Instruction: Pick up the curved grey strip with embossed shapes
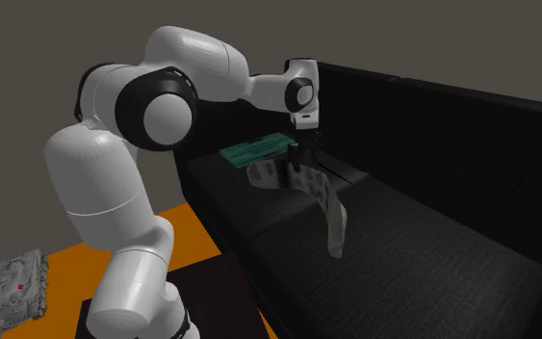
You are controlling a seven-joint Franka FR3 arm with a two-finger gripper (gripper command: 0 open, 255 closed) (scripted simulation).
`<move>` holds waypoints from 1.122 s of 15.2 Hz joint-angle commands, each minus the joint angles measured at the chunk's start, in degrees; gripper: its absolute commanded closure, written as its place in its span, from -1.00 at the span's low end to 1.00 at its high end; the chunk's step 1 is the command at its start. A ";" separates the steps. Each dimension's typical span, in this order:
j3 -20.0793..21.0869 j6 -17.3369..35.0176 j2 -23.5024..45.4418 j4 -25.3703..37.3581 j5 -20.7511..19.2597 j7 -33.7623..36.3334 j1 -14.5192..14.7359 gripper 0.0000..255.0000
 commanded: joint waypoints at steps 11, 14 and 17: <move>0.19 4.80 3.27 -2.53 -2.80 3.73 0.47 1.00; 0.18 4.80 3.24 -2.55 -2.77 3.71 0.46 1.00; 0.19 4.80 3.24 -2.55 -2.77 3.72 0.47 1.00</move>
